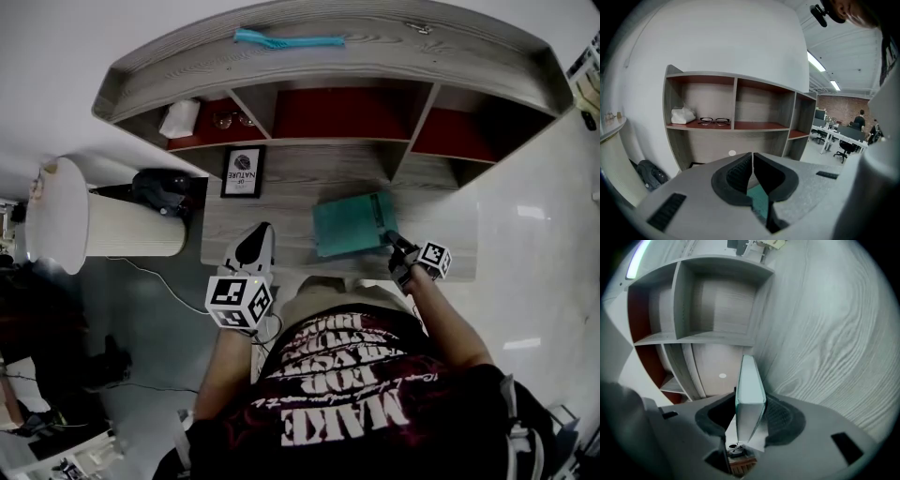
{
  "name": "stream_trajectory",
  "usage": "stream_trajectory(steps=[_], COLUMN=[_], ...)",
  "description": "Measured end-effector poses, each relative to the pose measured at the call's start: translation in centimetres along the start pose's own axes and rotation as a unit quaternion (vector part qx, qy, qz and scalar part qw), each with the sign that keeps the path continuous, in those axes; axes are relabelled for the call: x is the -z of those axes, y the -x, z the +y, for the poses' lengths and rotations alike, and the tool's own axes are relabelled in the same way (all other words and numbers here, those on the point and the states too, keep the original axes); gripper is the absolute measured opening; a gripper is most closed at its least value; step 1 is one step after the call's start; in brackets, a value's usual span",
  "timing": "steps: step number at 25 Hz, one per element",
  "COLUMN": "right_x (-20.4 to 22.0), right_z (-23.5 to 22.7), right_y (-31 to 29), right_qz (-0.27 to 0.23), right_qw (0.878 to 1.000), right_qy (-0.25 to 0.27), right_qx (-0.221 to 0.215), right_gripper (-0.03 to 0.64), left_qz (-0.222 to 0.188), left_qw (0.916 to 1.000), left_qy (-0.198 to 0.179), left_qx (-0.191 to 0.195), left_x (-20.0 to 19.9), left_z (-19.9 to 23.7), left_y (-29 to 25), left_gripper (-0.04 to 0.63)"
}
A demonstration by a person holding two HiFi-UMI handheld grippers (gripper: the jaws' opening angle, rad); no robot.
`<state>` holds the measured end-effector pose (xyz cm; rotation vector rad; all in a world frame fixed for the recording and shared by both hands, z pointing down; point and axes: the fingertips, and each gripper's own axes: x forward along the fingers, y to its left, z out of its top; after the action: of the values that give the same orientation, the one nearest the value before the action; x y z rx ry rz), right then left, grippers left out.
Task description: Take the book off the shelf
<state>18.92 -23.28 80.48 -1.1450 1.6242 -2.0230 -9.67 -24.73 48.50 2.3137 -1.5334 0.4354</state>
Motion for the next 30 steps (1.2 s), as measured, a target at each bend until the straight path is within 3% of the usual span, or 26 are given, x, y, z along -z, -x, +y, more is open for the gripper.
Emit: stream_trajectory(steps=[3, 6, 9, 12, 19, 22, 25, 27, 30], right_x=[0.2, 0.5, 0.6, 0.6, 1.1, 0.8, 0.6, 0.2, 0.2], right_z=[-1.8, -2.2, -2.0, -2.1, -1.8, 2.5, 9.4, 13.7, 20.0], right_y=[0.2, 0.4, 0.7, 1.2, 3.8, 4.4, 4.5, 4.8, 5.5], right_qz=[0.002, 0.027, 0.063, 0.080, 0.143, 0.121, 0.062, 0.030, -0.009], right_qw=[0.998, 0.988, 0.971, 0.958, 0.915, 0.901, 0.894, 0.871, 0.821], right_qy=[0.017, 0.100, 0.177, 0.209, 0.309, 0.379, 0.437, 0.490, 0.571], right_qx=[0.056, 0.113, 0.150, 0.177, 0.218, 0.172, 0.080, 0.036, -0.007], right_gripper=[0.212, 0.252, 0.340, 0.385, 0.430, 0.406, 0.274, 0.199, 0.119], left_qz=[0.007, 0.009, 0.007, 0.005, -0.019, -0.036, -0.059, -0.078, -0.101], left_qw=[1.0000, 0.9999, 0.9998, 0.9998, 0.9995, 0.9990, 0.9979, 0.9967, 0.9946], left_qy=[-0.002, 0.001, 0.007, 0.007, 0.017, 0.021, 0.021, 0.015, 0.004], left_qx=[0.006, 0.011, 0.015, 0.018, 0.017, 0.015, 0.018, 0.017, 0.019], left_x=[0.1, 0.1, -0.1, -0.4, -1.5, -2.1, -2.9, -3.7, -5.1], left_z=[-0.1, 0.1, 0.2, 0.2, 0.2, 0.3, 0.0, -0.6, -1.6], left_y=[-0.5, -0.9, -1.2, -1.1, -1.0, -0.9, -0.8, -1.0, -1.2], left_gripper=[0.015, 0.015, 0.015, 0.015, 0.015, 0.015, 0.015, 0.015, 0.011])
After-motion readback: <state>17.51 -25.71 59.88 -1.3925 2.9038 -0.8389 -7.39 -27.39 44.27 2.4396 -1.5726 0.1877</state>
